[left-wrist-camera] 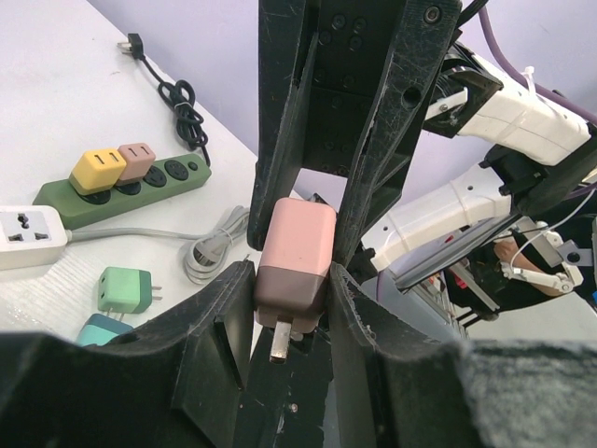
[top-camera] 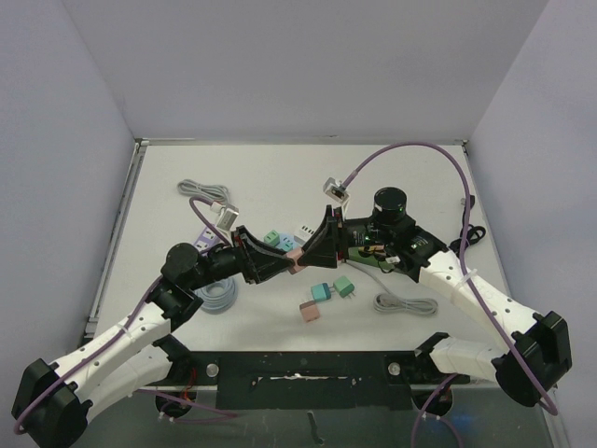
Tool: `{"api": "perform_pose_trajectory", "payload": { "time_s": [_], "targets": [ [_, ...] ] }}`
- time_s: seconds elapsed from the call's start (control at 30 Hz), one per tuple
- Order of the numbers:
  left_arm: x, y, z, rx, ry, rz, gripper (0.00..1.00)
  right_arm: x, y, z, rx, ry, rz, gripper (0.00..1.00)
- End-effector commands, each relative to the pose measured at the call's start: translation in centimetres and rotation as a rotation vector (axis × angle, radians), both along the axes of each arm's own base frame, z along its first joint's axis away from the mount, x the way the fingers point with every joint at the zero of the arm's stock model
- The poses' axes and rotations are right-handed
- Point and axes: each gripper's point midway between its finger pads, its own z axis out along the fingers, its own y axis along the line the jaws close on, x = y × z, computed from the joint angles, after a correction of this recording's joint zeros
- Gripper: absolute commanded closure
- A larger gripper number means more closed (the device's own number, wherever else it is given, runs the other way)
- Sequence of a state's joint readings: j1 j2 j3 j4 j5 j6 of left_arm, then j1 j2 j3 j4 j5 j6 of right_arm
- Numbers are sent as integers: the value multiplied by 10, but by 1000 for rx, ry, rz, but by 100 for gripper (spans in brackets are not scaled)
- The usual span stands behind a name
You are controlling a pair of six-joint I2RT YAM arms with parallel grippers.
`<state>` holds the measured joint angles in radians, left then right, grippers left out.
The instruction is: Insert the plug
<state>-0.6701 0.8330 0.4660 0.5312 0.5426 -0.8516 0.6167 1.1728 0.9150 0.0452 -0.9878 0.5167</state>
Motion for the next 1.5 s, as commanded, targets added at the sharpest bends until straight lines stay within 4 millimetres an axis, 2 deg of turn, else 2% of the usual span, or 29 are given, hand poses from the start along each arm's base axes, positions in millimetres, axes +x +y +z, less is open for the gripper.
{"api": "perform_pose_trajectory", "payload": {
  "time_s": [0.0,0.1,0.13,0.17,0.27,0.37,0.43,0.57,0.7,0.87,1.1,1.23,1.47],
  "targets": [
    [-3,2,36,-70,-109,-4,85,-3,7,26,64,-66,54,68],
    [1,3,35,-68,-109,17,83,-3,8,23,59,-58,75,81],
    [2,4,33,-63,-107,29,79,-3,9,22,56,-59,81,89],
    [7,6,31,-53,-106,56,69,1,9,20,44,-67,73,99],
    [29,15,15,17,-69,196,44,23,5,2,-50,-83,-17,100],
    [58,35,-15,147,-2,388,32,55,-9,-21,-206,-108,-126,100],
    [73,56,-39,255,60,523,31,81,-23,-40,-349,-132,-218,100],
    [86,91,-64,378,119,708,31,126,-55,-73,-630,-176,-372,100],
    [83,103,-70,421,121,742,31,154,-73,-106,-825,-197,-403,100],
    [80,108,-75,439,129,747,31,174,-77,-139,-961,-208,-351,100],
    [77,110,-87,458,135,742,31,184,-74,-165,-1040,-183,-317,100],
    [78,111,-92,478,137,742,31,181,-65,-170,-1039,-173,-273,100],
    [78,110,-95,479,139,734,31,174,-50,-168,-994,-171,-219,100]
  ]
}}
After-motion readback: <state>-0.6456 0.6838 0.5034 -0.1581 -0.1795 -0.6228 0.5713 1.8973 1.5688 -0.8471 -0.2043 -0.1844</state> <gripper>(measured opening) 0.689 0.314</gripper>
